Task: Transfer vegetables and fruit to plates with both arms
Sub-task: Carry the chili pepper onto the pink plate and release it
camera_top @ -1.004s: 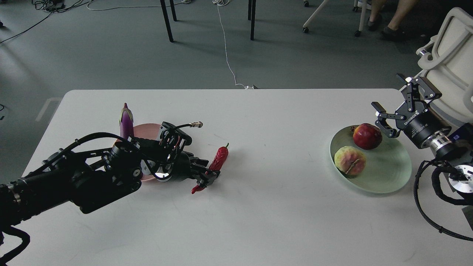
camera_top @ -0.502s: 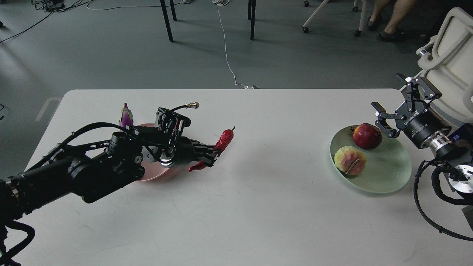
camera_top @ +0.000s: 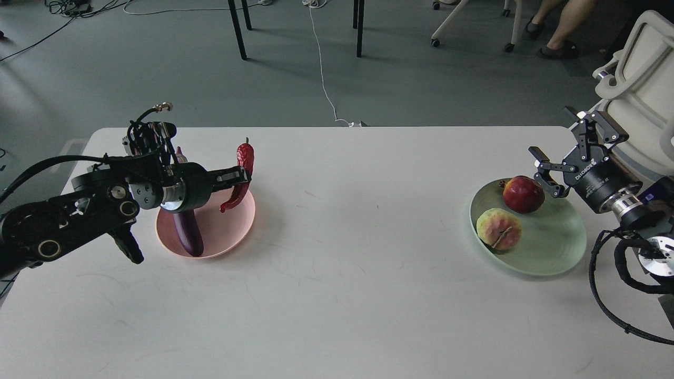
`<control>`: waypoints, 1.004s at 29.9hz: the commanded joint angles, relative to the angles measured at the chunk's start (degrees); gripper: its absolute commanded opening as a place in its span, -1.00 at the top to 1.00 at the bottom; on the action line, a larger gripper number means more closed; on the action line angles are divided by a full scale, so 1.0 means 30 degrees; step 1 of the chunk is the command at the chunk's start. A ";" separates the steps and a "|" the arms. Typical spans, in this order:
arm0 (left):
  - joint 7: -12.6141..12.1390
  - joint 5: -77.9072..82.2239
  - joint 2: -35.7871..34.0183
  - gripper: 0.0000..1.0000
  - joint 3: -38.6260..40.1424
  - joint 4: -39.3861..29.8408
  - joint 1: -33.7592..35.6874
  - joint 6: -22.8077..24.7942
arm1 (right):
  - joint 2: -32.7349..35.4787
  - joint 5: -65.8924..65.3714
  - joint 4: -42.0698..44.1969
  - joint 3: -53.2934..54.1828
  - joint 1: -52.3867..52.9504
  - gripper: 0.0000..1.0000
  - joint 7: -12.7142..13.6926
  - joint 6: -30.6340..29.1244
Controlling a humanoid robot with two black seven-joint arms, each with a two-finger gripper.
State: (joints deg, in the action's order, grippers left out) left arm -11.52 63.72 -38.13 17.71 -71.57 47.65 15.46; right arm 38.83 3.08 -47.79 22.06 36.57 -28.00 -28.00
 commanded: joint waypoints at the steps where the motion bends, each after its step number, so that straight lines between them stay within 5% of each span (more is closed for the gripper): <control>1: 0.0031 -0.0089 -0.1028 0.81 -0.0131 -0.0165 -0.0561 -0.0145 | -0.0054 0.0000 0.0023 0.0000 -0.0003 -0.91 0.0001 0.0000; 9: -0.0027 -0.0118 -0.1412 0.59 -0.0131 -0.0400 -0.1997 -0.1433 | -0.0025 0.0000 -0.0006 0.0000 -0.0003 -0.91 0.0001 0.0000; 11: -0.0085 -0.0118 -0.1441 0.34 -0.0131 -0.0400 -0.2027 -0.1463 | 0.0004 0.0000 -0.0035 0.0000 0.0026 -0.91 0.0001 0.0000; 14: -0.0086 -0.0147 -0.1529 -0.40 -0.0131 -0.0429 -0.1998 -0.1463 | 0.0005 0.0000 -0.0036 0.0000 0.0026 -0.91 0.0001 0.0000; 20: 0.0118 -0.0177 -0.1705 -0.65 -0.0014 -0.0516 -0.1998 -0.1492 | 0.0004 -0.0029 -0.0036 0.0000 0.0026 -0.91 0.0001 0.0000; 23: 0.0295 -0.0293 -0.2055 -0.92 0.0220 -0.1217 -0.1998 -0.1522 | -0.0025 -0.0029 -0.0006 0.0000 0.0026 -0.91 0.0001 0.0000; 26: 0.1752 -0.1081 -0.2174 -0.96 0.1793 -0.1892 -0.1939 -0.1668 | -0.0054 -0.0029 -0.0006 0.0000 0.0055 -0.91 0.0001 0.0000; 30: 0.5908 -0.4092 -0.1852 -0.96 0.4581 -0.1748 -0.2056 -0.1493 | -0.0113 -0.0029 0.0023 -0.0058 0.0347 -0.91 0.0001 0.0000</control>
State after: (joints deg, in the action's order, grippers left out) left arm -2.36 57.82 -44.36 26.48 -77.06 41.68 10.72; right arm 38.60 2.99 -47.79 22.03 37.06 -28.00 -28.00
